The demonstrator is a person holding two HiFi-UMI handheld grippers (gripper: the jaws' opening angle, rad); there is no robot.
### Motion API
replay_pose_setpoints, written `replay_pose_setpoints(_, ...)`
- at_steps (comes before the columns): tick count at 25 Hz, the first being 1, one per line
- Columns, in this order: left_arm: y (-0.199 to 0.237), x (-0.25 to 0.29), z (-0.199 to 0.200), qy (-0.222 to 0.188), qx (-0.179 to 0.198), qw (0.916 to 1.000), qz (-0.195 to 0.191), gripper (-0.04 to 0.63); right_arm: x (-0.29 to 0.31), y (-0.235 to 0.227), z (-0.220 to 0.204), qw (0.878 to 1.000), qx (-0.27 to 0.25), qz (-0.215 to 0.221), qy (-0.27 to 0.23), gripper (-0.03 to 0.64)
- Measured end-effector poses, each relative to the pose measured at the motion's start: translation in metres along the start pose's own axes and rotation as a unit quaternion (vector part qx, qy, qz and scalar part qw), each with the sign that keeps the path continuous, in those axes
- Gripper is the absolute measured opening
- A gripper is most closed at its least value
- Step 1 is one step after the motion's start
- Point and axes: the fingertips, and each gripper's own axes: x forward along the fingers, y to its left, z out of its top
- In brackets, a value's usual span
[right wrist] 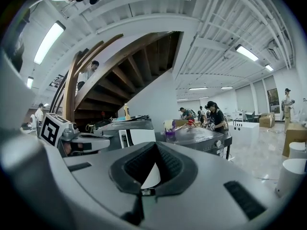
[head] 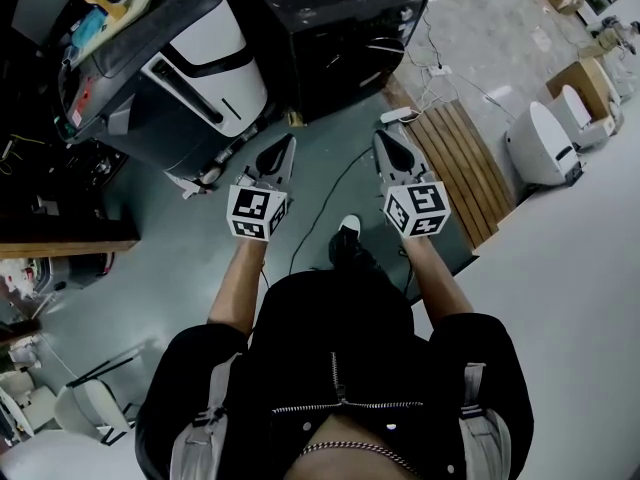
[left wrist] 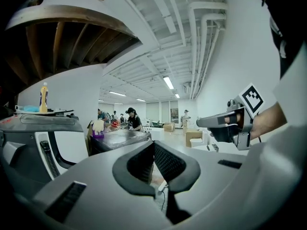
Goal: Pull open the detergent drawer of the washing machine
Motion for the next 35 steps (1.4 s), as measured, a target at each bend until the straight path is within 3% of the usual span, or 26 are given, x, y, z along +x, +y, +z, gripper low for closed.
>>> replay_pose_setpoints(11, 0.032, 0.077, 0.007, 0.010, -0.035, 0.9991, 0.022, 0.020, 0.070, -0.059, 0.014, 0.999, 0.015, 0.027, 0.008, 0.008)
replay_pose_setpoints(21, 0.035, 0.141, 0.005, 0.023, -0.037, 0.9980, 0.045, 0.020, 0.104, -0.115, 0.014, 0.998, 0.031, 0.047, 0.013, 0.008)
replay_pose_setpoints(28, 0.023, 0.160, 0.006, 0.030, -0.029, 0.9986, 0.034, 0.018, 0.113, -0.140, 0.006, 0.997, 0.051, 0.050, 0.020, 0.008)
replay_pose_setpoints(35, 0.038, 0.175, -0.001, 0.036, -0.037, 0.9979, 0.038, 0.019, 0.131, -0.144, 0.006, 0.997, 0.058, 0.054, 0.023, 0.008)
